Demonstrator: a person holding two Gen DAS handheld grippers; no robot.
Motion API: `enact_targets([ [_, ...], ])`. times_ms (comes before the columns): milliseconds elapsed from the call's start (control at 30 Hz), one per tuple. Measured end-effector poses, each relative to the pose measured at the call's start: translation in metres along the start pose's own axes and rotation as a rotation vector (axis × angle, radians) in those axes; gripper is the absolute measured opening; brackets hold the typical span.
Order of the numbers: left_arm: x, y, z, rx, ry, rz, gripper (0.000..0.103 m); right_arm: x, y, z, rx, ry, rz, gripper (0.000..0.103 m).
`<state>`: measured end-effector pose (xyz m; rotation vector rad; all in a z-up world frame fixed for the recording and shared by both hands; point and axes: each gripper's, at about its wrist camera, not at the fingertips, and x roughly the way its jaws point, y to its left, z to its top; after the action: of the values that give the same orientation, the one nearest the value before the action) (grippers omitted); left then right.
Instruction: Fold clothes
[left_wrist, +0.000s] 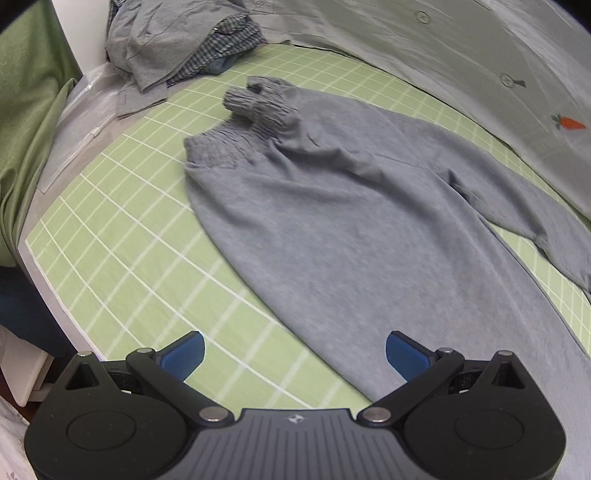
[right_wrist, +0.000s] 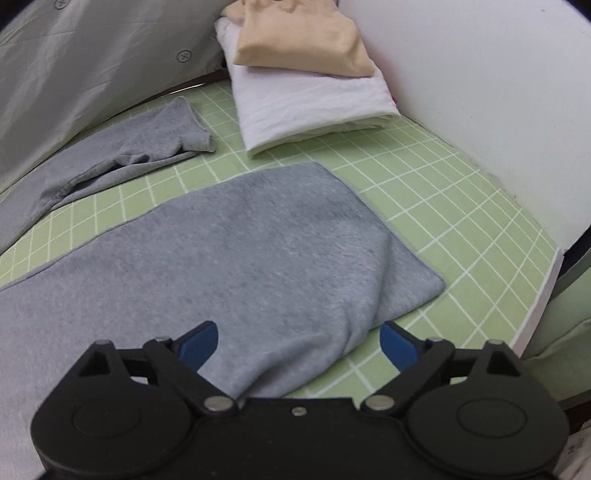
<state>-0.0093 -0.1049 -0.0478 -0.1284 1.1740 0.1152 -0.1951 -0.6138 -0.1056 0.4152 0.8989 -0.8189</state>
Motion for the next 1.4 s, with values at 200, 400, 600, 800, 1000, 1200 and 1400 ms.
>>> enact_targets([
  [200,0.026,0.052,0.052,0.009,-0.017,0.023,0.102,-0.03,0.062,-0.007,-0.038,0.007,0.017,0.098],
  [400,0.063,0.099,0.114,0.054,-0.032,0.018,0.097,-0.052,0.141,-0.036,-0.102,0.03,0.01,0.099],
  [600,0.102,0.11,0.158,0.195,-0.029,-0.058,0.085,-0.067,0.215,-0.06,-0.056,0.057,0.009,0.099],
  [800,0.123,0.095,0.173,0.416,-0.042,-0.153,0.069,-0.083,0.281,-0.072,-0.092,0.091,0.058,0.099],
  [1000,0.109,0.085,0.158,0.611,-0.146,-0.176,0.064,-0.092,0.317,-0.077,-0.23,0.091,0.076,0.099],
  [1200,0.117,0.09,0.147,0.646,-0.127,-0.199,0.059,-0.093,0.324,-0.08,-0.247,0.107,0.09,0.099],
  [1400,0.122,0.092,0.146,0.69,-0.095,-0.221,0.009,-0.087,0.321,-0.086,-0.208,0.143,0.08,0.099],
])
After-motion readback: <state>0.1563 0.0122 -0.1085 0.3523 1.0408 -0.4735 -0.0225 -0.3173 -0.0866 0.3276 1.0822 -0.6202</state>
